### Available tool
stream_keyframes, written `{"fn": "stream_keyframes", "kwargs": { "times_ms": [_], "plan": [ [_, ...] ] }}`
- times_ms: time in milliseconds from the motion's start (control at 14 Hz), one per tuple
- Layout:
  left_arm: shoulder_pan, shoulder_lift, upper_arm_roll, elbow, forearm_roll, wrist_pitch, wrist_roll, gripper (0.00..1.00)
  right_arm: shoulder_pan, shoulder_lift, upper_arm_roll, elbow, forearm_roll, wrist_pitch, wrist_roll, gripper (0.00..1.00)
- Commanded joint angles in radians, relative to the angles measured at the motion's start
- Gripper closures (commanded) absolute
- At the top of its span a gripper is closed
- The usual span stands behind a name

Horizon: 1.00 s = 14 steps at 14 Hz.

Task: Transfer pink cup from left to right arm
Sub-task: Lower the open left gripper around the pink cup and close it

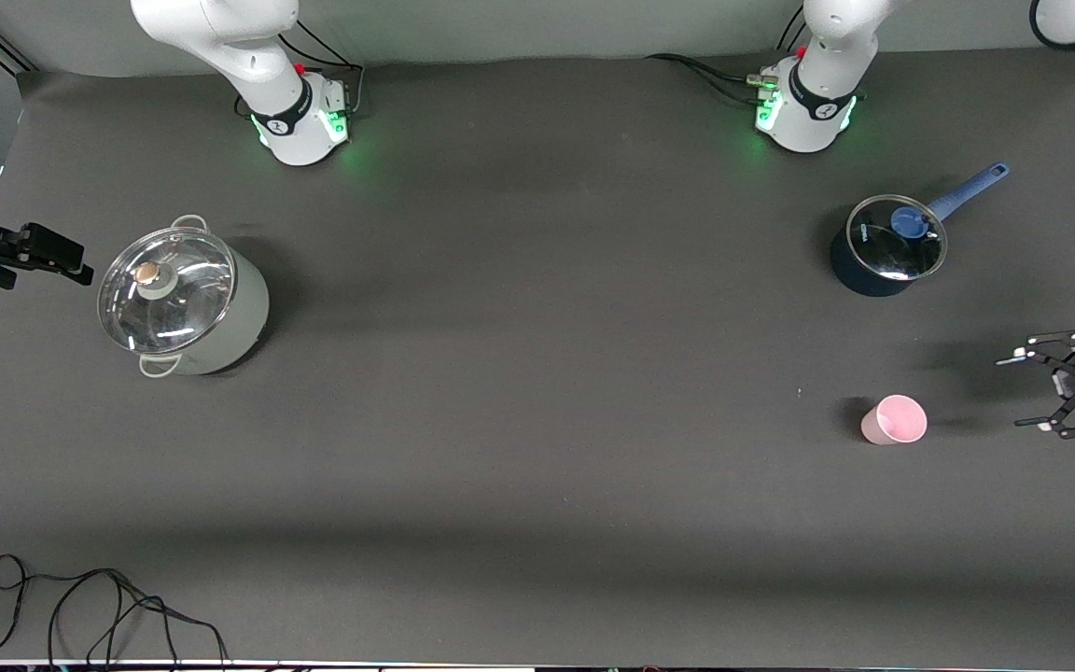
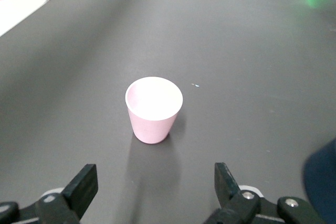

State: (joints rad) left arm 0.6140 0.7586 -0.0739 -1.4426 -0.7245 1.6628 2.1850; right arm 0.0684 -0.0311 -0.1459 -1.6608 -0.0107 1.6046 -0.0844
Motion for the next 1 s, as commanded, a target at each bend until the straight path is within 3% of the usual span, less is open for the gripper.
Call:
{"fn": "stream_keyframes", "kwargs": {
  "times_ms": [0, 214, 641, 926],
  "plan": [
    [0.026, 0.082, -0.012, 0.037, -0.068, -0.009, 0.102, 0.01, 0.002, -0.001, -0.003, 0.007, 0.000, 0.001, 0.008, 0.00],
    [0.033, 0.163, -0.012, 0.037, -0.153, -0.012, 0.243, 0.01, 0.002, -0.001, -0.003, 0.007, 0.000, 0.001, 0.008, 0.00],
    [0.044, 0.270, -0.023, 0.031, -0.257, -0.047, 0.347, 0.01, 0.002, -0.001, -0.003, 0.007, 0.000, 0.001, 0.006, 0.00],
    [0.030, 0.284, -0.079, 0.030, -0.277, -0.048, 0.351, 0.01, 0.002, -0.001, -0.003, 0.007, 0.000, 0.000, 0.008, 0.00]
  ]
}}
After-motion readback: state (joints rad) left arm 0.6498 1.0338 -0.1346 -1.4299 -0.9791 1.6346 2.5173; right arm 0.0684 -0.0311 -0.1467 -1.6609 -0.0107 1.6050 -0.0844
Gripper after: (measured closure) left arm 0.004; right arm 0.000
